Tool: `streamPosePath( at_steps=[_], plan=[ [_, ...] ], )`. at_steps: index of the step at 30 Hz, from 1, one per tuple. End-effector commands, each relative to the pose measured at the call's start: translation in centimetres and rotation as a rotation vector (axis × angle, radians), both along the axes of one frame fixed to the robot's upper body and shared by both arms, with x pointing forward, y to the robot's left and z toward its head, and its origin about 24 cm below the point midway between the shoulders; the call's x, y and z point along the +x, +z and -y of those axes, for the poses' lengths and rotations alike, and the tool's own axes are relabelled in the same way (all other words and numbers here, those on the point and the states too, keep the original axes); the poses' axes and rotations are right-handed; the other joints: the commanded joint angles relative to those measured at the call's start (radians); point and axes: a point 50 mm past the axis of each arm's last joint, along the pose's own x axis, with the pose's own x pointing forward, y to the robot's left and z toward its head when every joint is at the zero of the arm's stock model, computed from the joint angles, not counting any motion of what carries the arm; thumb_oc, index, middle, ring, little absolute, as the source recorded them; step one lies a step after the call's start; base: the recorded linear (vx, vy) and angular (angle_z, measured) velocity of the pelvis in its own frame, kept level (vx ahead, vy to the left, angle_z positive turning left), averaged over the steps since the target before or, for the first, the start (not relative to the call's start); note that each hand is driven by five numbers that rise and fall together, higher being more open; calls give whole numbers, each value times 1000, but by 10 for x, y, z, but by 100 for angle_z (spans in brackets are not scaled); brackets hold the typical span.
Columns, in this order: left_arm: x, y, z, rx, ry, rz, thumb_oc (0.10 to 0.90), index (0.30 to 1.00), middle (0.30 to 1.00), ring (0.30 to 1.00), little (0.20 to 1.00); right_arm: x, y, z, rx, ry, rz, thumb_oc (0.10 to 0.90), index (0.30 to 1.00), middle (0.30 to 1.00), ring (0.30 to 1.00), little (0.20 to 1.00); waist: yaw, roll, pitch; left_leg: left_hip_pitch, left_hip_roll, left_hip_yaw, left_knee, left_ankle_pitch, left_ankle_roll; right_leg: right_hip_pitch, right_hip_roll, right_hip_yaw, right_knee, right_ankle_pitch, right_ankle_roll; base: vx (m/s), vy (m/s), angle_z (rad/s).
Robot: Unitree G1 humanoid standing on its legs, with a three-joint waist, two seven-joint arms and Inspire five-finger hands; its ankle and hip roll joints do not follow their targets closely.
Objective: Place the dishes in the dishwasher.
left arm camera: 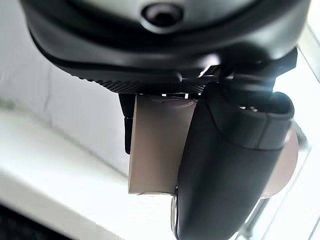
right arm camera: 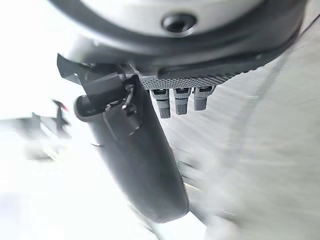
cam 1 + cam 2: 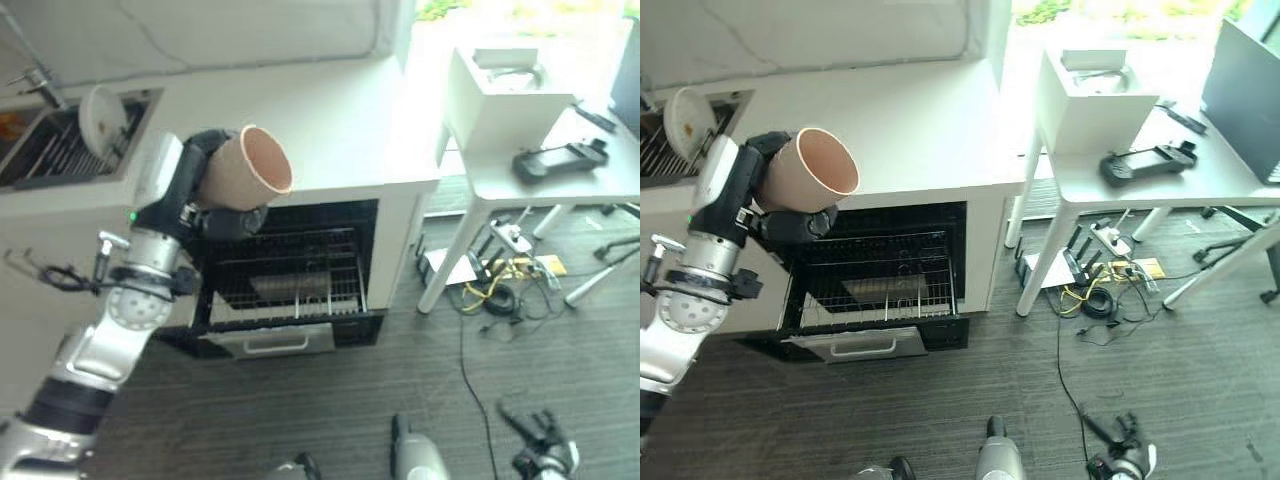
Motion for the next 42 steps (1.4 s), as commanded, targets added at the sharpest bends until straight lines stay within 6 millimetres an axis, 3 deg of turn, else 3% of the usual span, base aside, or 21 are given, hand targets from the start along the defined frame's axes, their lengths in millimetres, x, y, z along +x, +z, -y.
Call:
streamPosePath(
  at_steps=[1, 2, 4, 5, 7, 8, 12, 15, 18, 21, 33, 42],
  plan=[
    [1, 38, 1, -229, -94, 203, 400, 300, 300, 300, 300, -23, 54, 53, -259, -408, 286, 800, 900, 900, 900, 900, -18, 0, -22, 36, 1, -88, -22, -61, 13, 52, -34, -66, 78, -138, 79, 11, 23, -12],
    [3, 29, 8, -279, -107, 191, 400, 300, 300, 300, 300, -17, 90, 65, -401, -440, 444, 800, 900, 900, 900, 900, -28, -1, -22, 46, -3, -85, -22, -65, 18, 52, -31, -56, 78, -133, 78, 14, 19, -15],
    [4, 24, 11, -311, -107, 193, 400, 300, 300, 300, 300, -7, 120, 68, -486, -398, 576, 800, 900, 900, 900, 900, -37, -6, -23, 53, -6, -85, -22, -67, 22, 53, -30, -51, 78, -129, 77, 7, 5, -31],
    [3, 20, 14, -365, -109, 197, 400, 300, 300, 300, 300, 9, 155, 62, -586, -275, 728, 800, 900, 900, 900, 900, -44, -9, -24, 58, -10, -85, -22, -67, 26, 55, -29, -44, 78, -128, 76, -9, 0, -35],
    [2, 15, 16, -424, -99, 207, 400, 300, 300, 300, 300, 28, 188, 47, -665, -89, 857, 800, 900, 900, 900, 900, -48, -12, -28, 61, -14, -86, -22, -67, 30, 57, -27, -37, 78, -132, 72, -25, 11, -31],
    [1, 10, 18, -463, -91, 215, 400, 300, 300, 300, 300, 49, 212, 26, -690, 135, 976, 800, 900, 900, 900, 900, -51, -14, -35, 61, -17, -86, -22, -66, 32, 55, -24, -30, 78, -134, 68, -32, 23, -28],
    [-1, 1, 26, -516, -78, 223, 400, 300, 300, 300, 300, 78, 244, -22, -694, 593, 1177, 800, 900, 900, 900, 900, -53, -17, -47, 60, -18, -87, -22, -59, 32, 56, -18, -19, 78, -140, 59, -25, 17, -9],
    [1, -7, 40, -511, -39, 229, 400, 300, 300, 300, 300, 98, 256, -68, -586, 935, 1288, 800, 900, 900, 900, 900, -41, -18, -54, 61, -15, -94, -22, -55, 28, 66, -16, -23, 78, -147, 50, -7, -6, 1],
    [-2, -10, 52, -466, -3, 268, 400, 300, 300, 300, 300, 108, 262, -100, -522, 1120, 1320, 800, 900, 900, 900, 900, -20, -22, -60, 48, -14, -105, -22, -42, 25, 63, -17, -33, 78, -143, 43, -31, -27, 3],
    [-5, -9, 68, -374, 13, 347, 400, 300, 300, 300, 300, 120, 263, -141, -397, 1291, 1353, 800, 900, 900, 900, 900, 30, -26, -62, 33, -14, -135, -22, -33, 19, 76, -27, -62, 78, -148, 38, -47, -72, 23],
    [-14, -11, 81, -233, 200, 577, 400, 300, 300, 300, 300, 140, 275, -211, -409, 1456, 1317, 800, 900, 900, 900, 900, 145, -35, -57, 13, -21, -222, -22, -23, 1, 128, -50, -136, 78, -163, 30, -3, -59, 29],
    [-8, -10, 88, -218, 226, 626, 400, 300, 300, 300, 300, 159, 281, -244, -408, 1561, 1212, 800, 900, 900, 900, 900, 186, -37, -65, 13, -24, -252, -22, -22, -8, 152, -57, -163, 78, -170, 25, 13, -35, 11]
  ],
)
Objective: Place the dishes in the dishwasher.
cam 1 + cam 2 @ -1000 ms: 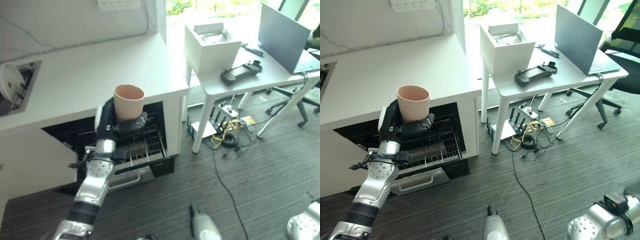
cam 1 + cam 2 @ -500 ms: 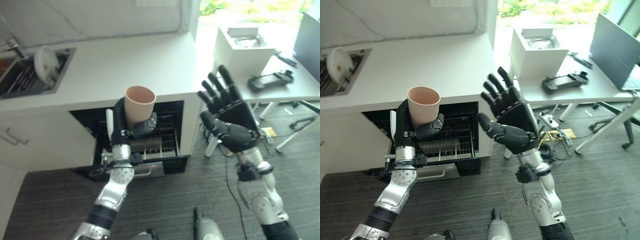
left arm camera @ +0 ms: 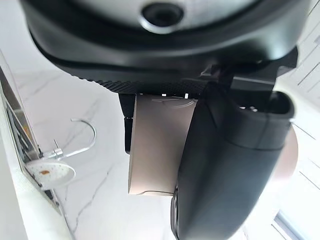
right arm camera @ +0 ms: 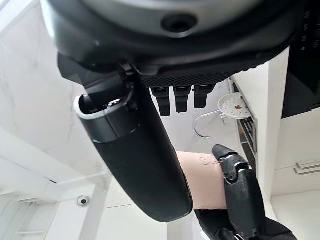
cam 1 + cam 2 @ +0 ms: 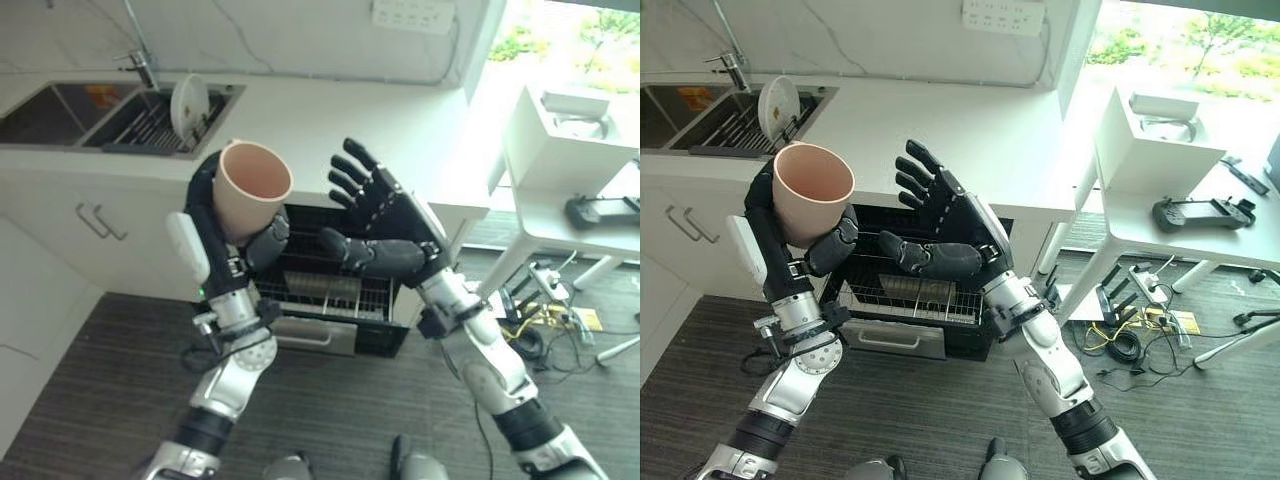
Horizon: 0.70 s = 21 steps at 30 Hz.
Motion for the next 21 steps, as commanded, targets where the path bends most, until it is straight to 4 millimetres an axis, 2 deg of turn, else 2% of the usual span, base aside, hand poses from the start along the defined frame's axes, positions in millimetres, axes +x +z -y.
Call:
streamPosePath(
  at_steps=[1, 6, 21],
  plan=[
    [7, 43, 19, 82, -101, 235, 400, 300, 300, 300, 300, -2, 47, -10, 103, 17, 198, 800, 900, 900, 900, 900, 13, -21, -64, -3, -10, -95, 7, -57, -6, 67, -38, -42, 70, -168, 49, 8, -12, 19],
    [11, 38, 27, 77, -155, 211, 400, 300, 300, 300, 300, 12, 52, -25, 65, 29, 168, 800, 900, 900, 900, 900, 36, -22, -67, -6, -13, -115, 7, -55, -8, 78, -40, -54, 70, -171, 45, 5, -16, 12],
    [19, 31, 51, 68, -274, 143, 400, 300, 300, 300, 300, 27, 78, -53, 29, 3, 202, 800, 900, 900, 900, 900, 69, -29, -61, -2, -21, -138, 7, -57, -4, 91, -41, -58, 70, -170, 42, 3, -8, 3]
  ],
)
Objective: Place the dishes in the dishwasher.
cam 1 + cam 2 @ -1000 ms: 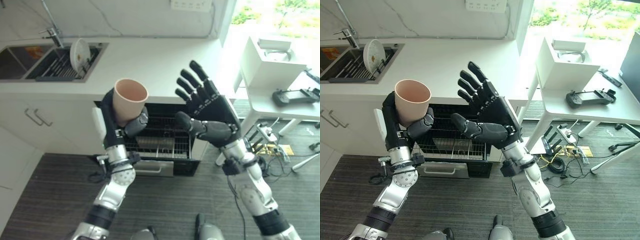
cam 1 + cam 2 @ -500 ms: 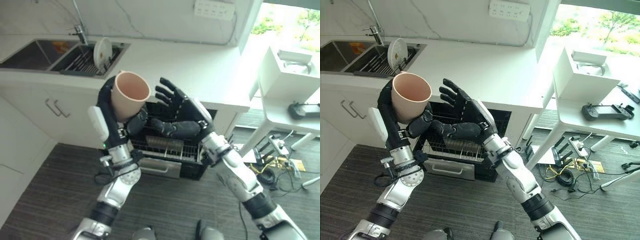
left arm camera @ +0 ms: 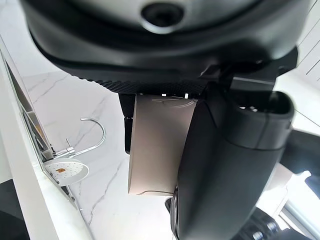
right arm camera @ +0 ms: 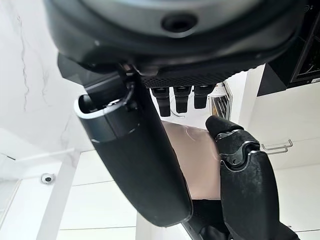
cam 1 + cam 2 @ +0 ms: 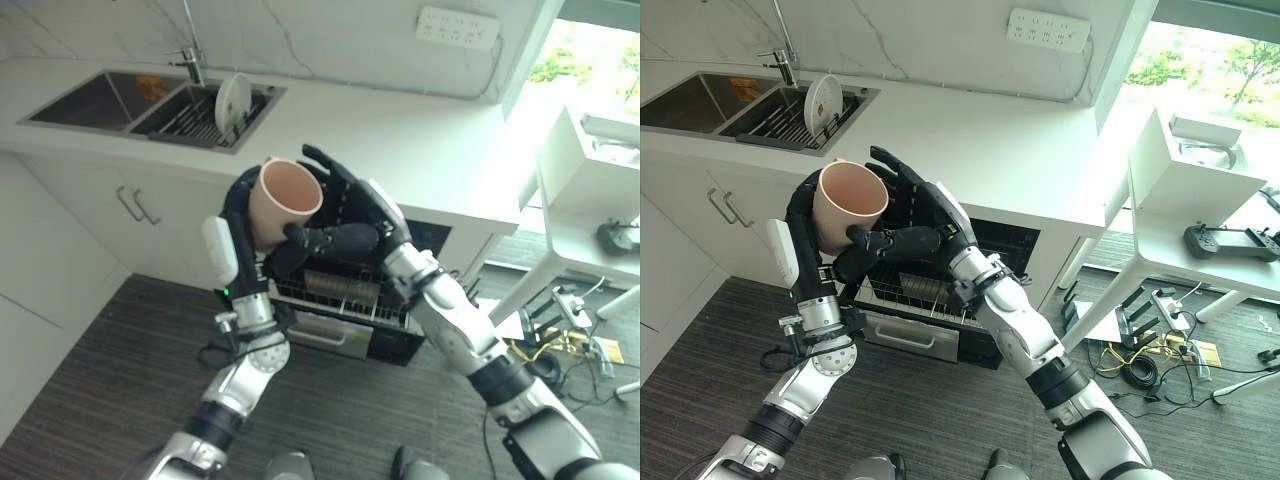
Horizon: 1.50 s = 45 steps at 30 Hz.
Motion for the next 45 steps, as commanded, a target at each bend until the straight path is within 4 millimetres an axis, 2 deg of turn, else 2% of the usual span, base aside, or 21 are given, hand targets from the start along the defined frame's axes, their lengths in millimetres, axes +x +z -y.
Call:
streamPosePath(
  at_steps=[1, 4, 15, 25, 26, 27, 41, 42, 43, 45],
  plan=[
    [11, 47, 32, 5, -180, 224, 400, 300, 300, 300, 300, -1, 63, -20, 143, 32, 209, 800, 900, 900, 900, 900, 17, -27, -59, 4, -10, -91, -7, -61, -6, 69, -27, -16, 49, -153, 44, 0, 0, 0],
    [11, 46, 38, 12, -205, 214, 400, 300, 300, 300, 300, 1, 63, -27, 141, 52, 175, 800, 900, 900, 900, 900, 22, -29, -58, 4, -12, -94, -7, -62, -4, 71, -27, -18, 49, -152, 43, 0, 0, 0],
    [12, 54, 59, 29, -290, 232, 400, 300, 300, 300, 300, 5, 45, -62, 112, 157, 5, 800, 900, 900, 900, 900, 38, -28, -53, -2, -16, -105, -7, -57, -3, 73, -28, -23, 49, -150, 43, -4, -2, 4],
    [12, 59, 65, 40, -300, 246, 400, 300, 300, 300, 300, 7, 30, -72, 61, 171, -44, 800, 900, 900, 900, 900, 47, -28, -49, -3, -17, -110, -7, -53, -2, 76, -31, -30, 49, -147, 44, 0, 0, 0],
    [12, 59, 67, 40, -305, 245, 400, 300, 300, 300, 300, 7, 32, -73, 38, 160, -13, 493, 439, 439, 439, 439, 48, -28, -47, -3, -19, -111, -7, -53, -2, 76, -31, -30, 49, -147, 44, 0, 0, 0],
    [12, 58, 67, 41, -306, 244, 400, 300, 300, 300, 300, 7, 32, -73, 29, 152, -3, 400, 300, 300, 300, 300, 49, -28, -47, -4, -19, -111, -7, -52, -2, 76, -31, -30, 49, -147, 44, 0, 0, 0],
    [14, 67, 75, 116, -361, 239, 400, 300, 300, 300, 300, 3, 48, -72, 49, 128, 102, 400, 300, 300, 300, 300, 42, -22, -40, 1, -15, -115, -7, -48, -2, 81, -22, -24, 49, -150, 37, 15, -14, 0],
    [14, 67, 75, 117, -373, 232, 411, 316, 316, 316, 316, 3, 51, -71, 59, 122, 115, 400, 300, 300, 300, 300, 41, -20, -39, 1, -15, -117, -7, -47, -2, 82, -20, -23, 49, -151, 35, 31, -16, 0],
    [14, 67, 77, 124, -397, 215, 800, 900, 900, 900, 900, 2, 55, -69, 81, 112, 128, 400, 300, 300, 300, 300, 41, -18, -38, 2, -17, -121, -7, -46, -2, 84, -18, -21, 49, -152, 33, 39, -20, 1],
    [14, 65, 78, 127, -418, 189, 800, 900, 900, 900, 900, 2, 59, -67, 102, 94, 143, 400, 300, 300, 300, 300, 41, -16, -37, 4, -17, -122, -7, -45, -3, 87, -17, -22, 49, -153, 31, 17, -7, 0]
  ],
)
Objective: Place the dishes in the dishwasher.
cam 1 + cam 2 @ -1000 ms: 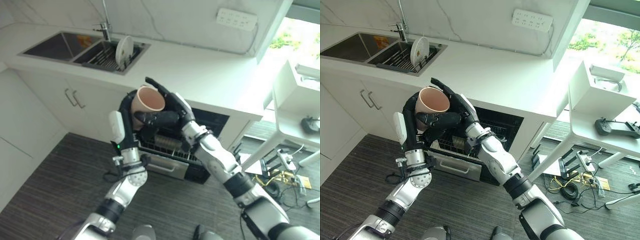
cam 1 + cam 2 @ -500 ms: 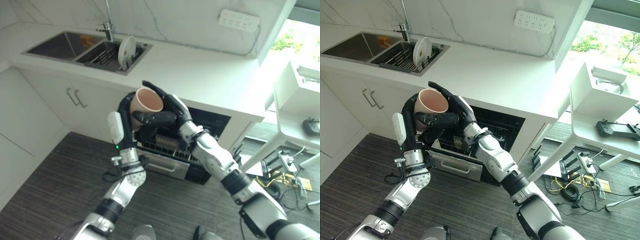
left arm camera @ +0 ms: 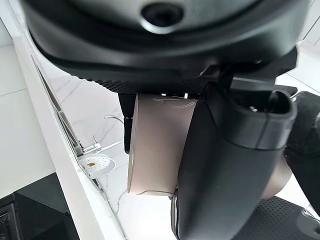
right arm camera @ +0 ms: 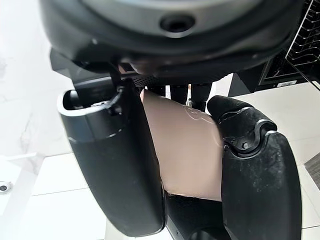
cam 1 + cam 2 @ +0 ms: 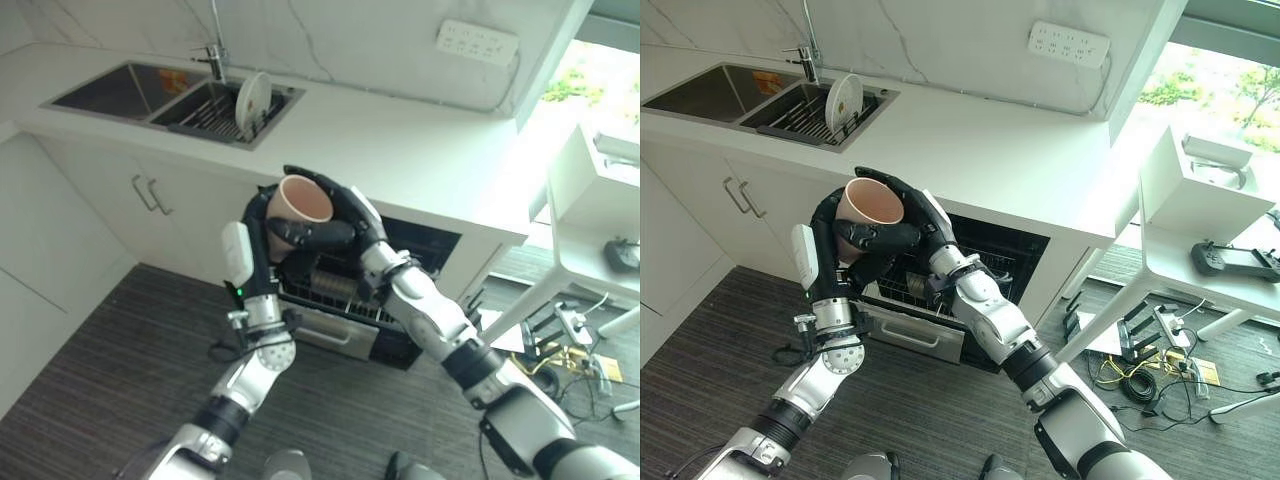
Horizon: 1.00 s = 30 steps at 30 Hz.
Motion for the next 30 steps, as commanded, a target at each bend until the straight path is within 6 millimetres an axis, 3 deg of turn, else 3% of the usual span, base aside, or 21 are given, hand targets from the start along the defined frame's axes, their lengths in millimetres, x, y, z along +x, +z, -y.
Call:
streamPosePath(
  at_steps=[1, 7, 11, 12, 15, 16, 17, 20, 21, 24, 26, 30],
  plan=[
    [2, 77, 69, 54, -385, 306, 800, 900, 900, 900, 900, -16, 75, -42, 153, 163, 281, 400, 300, 300, 300, 300, 12, 11, -30, 25, -15, -97, -27, -46, -4, 87, -12, -12, 40, -147, 33, 0, 0, 0],
    [8, 65, 62, 48, -400, 177, 800, 900, 900, 900, 900, -13, 96, -12, 266, 0, 387, 400, 300, 300, 300, 300, 5, 23, -28, 34, -11, -97, -27, -45, -5, 93, -4, -11, 40, -150, 27, 31, -35, 0],
    [9, 48, 39, 40, -336, 76, 800, 900, 900, 900, 900, -15, 102, 28, 396, -130, 417, 400, 300, 300, 300, 300, -9, 27, -23, 41, 0, -92, -27, -40, -12, 90, 10, -5, 40, -154, 19, 35, -98, 0],
    [8, 39, 25, 23, -295, 48, 800, 900, 900, 900, 900, -18, 98, 47, 440, -175, 417, 400, 300, 300, 300, 300, -18, 28, -18, 47, 2, -88, -27, -35, -17, 88, 18, 1, 40, -156, 14, 29, -131, -1],
    [3, 27, 7, -5, -236, 12, 800, 900, 900, 900, 900, -22, 89, 76, 509, -247, 406, 400, 300, 300, 300, 300, -31, 26, -11, 62, 1, -76, -27, -25, -24, 84, 31, 12, 40, -157, 2, 34, -159, 0],
    [-1, 23, -3, -3, -208, 10, 800, 900, 900, 900, 900, -26, 83, 91, 531, -273, 401, 400, 300, 300, 300, 300, -38, 21, -3, 75, -6, -59, -27, -9, -28, 82, 34, 19, 40, -155, -8, 72, -261, -9],
    [-7, 18, -14, -17, -182, 6, 800, 900, 900, 900, 900, -31, 73, 106, 538, -284, 405, 400, 300, 300, 300, 300, -33, 8, 16, 91, -34, -64, -16, 80, -37, 82, 33, 38, 40, -152, -23, 62, -233, -6],
    [-14, 16, -25, -14, -162, 2, 800, 900, 900, 900, 900, -37, 67, 115, 532, -295, 419, 400, 300, 300, 300, 300, -27, 15, 44, 22, -36, -102, 86, 137, -46, 89, 46, 60, 40, -149, -39, 35, -13, -26],
    [-18, 12, -35, -13, -154, -16, 800, 900, 900, 900, 900, -38, 66, 113, 514, -294, 418, 400, 300, 300, 300, 300, -36, 36, 43, 40, -19, -126, -27, 155, -47, 81, 57, 86, 40, -147, -29, 68, 358, -43],
    [-22, 12, -40, 8, -161, -9, 800, 900, 900, 900, 900, -36, 61, 106, 477, -284, 401, 400, 300, 300, 300, 300, -42, 83, 45, -37, 48, -209, -27, 158, -71, 77, 74, 125, 40, -157, -13, 75, 424, -24],
    [-21, 14, -43, 18, -167, -16, 800, 900, 900, 900, 900, -34, 57, 108, 435, -304, 394, 400, 300, 300, 300, 300, -62, 94, 39, -56, 73, -183, -27, 88, -68, 71, 45, 124, 40, -156, 3, 118, 407, -22],
    [-22, 9, -47, 133, -192, -77, 800, 900, 900, 900, 900, -36, 36, 128, 395, -348, 324, 400, 300, 300, 300, 300, -83, 94, 19, -22, 77, -118, -27, 39, -59, 57, -51, 79, 40, -115, 62, 154, 243, -25]
  ],
)
